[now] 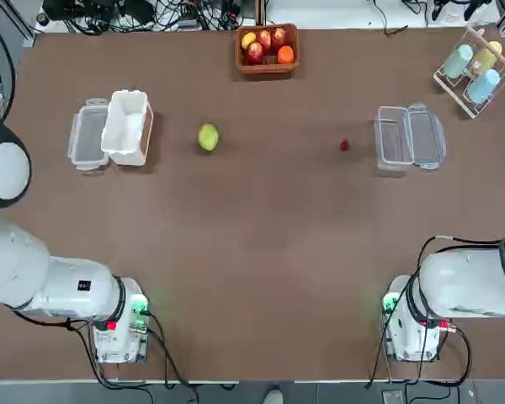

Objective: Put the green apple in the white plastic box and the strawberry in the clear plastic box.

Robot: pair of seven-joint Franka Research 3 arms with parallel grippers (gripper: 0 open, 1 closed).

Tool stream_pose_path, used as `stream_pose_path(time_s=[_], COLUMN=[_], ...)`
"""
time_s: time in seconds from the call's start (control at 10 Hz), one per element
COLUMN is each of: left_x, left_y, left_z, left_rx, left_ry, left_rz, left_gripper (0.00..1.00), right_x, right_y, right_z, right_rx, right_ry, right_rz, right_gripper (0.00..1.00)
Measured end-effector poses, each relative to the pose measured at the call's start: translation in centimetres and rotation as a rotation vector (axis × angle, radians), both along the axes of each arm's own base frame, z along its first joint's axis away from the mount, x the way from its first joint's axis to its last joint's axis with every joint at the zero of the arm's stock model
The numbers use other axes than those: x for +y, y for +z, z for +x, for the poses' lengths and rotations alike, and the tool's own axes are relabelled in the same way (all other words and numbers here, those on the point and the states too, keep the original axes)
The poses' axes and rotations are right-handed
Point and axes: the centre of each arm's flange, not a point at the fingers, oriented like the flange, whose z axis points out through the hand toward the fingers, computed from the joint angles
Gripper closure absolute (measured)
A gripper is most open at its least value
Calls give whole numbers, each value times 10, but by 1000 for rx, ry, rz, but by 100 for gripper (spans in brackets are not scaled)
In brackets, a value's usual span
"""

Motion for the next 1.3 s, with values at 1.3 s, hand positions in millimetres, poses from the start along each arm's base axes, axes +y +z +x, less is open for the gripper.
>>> stream_pose_path(time_s=[1.3], left_x=[-127], left_y=[-137], left_z=[-9], left_rx=[79], left_ry=[158], left_rz=[-51], left_gripper=[1], right_x=[117], right_y=[-192], right_z=[-9], right_rx=[-41], right_ry=[-199], right_rz=[29], right_gripper=[0])
